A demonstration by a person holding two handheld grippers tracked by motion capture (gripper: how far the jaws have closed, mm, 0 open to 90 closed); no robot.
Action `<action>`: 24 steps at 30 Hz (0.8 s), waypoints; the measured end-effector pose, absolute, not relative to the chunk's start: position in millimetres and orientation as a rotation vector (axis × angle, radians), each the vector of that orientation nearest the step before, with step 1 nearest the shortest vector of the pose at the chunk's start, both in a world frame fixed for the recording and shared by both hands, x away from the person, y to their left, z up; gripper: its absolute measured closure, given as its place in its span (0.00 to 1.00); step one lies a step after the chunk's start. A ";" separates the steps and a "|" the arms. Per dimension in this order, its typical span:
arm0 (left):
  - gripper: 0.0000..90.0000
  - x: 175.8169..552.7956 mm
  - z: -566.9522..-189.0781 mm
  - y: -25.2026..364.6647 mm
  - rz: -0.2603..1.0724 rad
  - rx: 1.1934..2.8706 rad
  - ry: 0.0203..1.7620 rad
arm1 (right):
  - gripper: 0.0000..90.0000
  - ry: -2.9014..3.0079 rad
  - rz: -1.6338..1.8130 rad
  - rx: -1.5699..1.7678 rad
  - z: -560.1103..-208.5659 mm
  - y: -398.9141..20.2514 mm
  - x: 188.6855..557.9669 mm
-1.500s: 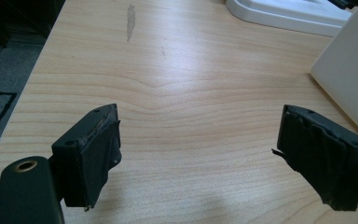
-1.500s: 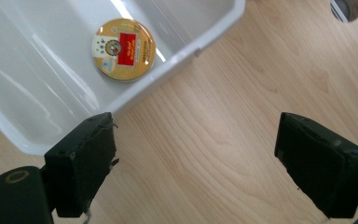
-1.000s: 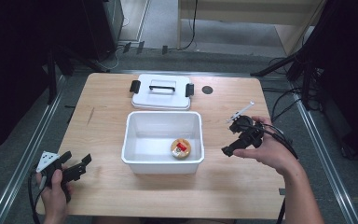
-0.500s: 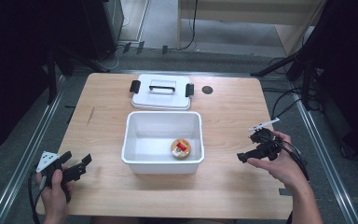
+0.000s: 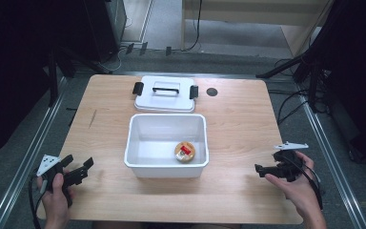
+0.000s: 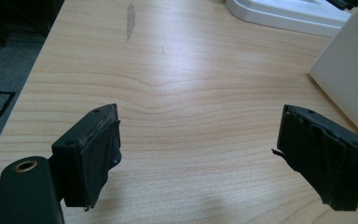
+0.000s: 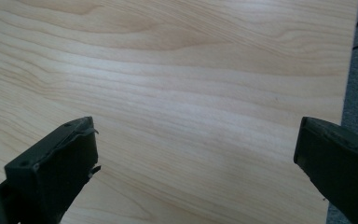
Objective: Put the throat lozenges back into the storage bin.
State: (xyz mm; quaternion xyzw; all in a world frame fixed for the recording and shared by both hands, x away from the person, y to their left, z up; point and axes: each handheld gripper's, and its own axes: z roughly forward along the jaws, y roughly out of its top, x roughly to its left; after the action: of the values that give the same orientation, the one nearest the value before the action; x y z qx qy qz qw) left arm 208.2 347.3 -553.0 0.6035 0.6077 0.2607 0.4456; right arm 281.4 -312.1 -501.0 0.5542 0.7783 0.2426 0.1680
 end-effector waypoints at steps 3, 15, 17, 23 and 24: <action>0.16 208.2 -552.9 347.3 0.646 1.496 1.507 | 0.00 2.151 0.728 1.600 -508.8 -320.7 272.6; 0.15 208.0 -553.1 347.3 0.649 1.491 1.507 | 0.00 1.948 0.928 1.652 -533.1 -350.9 239.3; 0.16 208.0 -553.1 347.3 0.649 1.490 1.508 | 0.00 1.905 0.977 1.663 -535.2 -356.9 233.1; 0.16 207.7 -553.0 347.1 0.650 1.494 1.506 | 0.02 1.786 1.081 1.698 -542.0 -370.6 220.3; 0.16 207.6 -553.0 347.0 0.650 1.494 1.505 | 0.04 1.761 1.100 1.700 -543.7 -372.7 217.5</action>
State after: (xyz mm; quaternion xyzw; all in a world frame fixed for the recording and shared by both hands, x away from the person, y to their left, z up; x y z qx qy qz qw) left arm 207.6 347.0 -553.0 0.6030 0.6074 0.2625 0.4456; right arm 217.5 -372.7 -543.7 0.6168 0.6392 0.3992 0.2270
